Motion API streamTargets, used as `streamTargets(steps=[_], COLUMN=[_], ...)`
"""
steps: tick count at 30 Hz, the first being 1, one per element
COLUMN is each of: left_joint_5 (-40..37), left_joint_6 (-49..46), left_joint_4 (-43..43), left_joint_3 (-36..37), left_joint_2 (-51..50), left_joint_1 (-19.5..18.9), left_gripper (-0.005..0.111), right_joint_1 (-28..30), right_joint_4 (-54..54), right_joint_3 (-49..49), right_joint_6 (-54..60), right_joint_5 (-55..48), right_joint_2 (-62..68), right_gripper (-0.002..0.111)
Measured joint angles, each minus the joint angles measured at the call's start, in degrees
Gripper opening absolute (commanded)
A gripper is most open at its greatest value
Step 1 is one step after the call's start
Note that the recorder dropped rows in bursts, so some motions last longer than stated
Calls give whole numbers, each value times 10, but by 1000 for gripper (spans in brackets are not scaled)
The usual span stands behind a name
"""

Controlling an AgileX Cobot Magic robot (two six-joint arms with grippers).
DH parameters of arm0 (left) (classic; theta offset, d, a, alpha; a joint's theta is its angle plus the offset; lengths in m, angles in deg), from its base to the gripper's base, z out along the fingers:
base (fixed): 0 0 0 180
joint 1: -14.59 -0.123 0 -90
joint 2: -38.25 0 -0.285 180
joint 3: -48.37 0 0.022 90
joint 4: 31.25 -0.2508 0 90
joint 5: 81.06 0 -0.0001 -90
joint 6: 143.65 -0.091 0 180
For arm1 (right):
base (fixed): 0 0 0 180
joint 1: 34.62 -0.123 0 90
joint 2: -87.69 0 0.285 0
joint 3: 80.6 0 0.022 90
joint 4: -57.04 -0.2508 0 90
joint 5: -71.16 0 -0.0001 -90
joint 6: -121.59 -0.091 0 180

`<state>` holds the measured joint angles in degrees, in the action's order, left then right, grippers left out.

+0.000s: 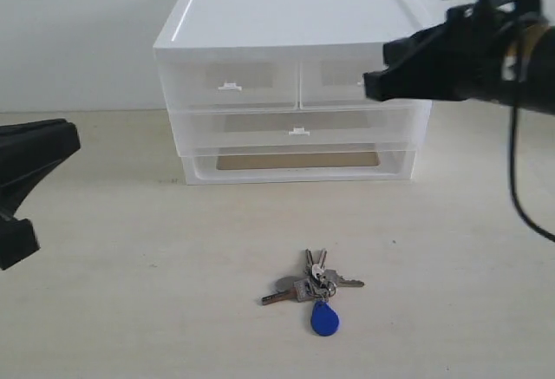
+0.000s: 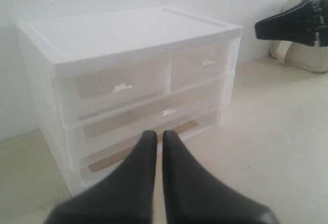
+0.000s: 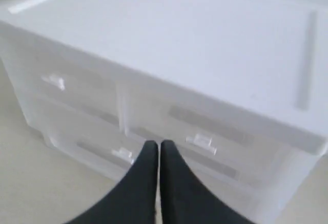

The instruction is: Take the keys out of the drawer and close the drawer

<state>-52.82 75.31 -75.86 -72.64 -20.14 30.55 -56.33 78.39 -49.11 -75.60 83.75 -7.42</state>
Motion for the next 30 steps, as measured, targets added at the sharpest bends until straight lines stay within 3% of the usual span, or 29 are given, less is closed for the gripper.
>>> streamTargets(steps=[9, 17, 22, 30], left_joint_5=[2, 5, 45, 35], left_joint_6=[113, 230, 240, 255], left_joint_4=[-9, -80, -91, -115], left_joint_3=[49, 58, 58, 58], left_joint_2=[255, 487, 502, 504], left_joint_1=[0, 0, 0, 0], left_gripper=[4, 4, 4, 4], right_joint_1=[0, 0, 0, 0], right_joint_4=[1, 1, -2, -49], right_joint_3=[133, 181, 176, 165], right_joint_6=[-86, -106, -108, -61], right_joint_5=[-21, -221, -321, -463], right_joint_2=[-350, -646, -767, -768], right_gripper=[0, 0, 0, 0])
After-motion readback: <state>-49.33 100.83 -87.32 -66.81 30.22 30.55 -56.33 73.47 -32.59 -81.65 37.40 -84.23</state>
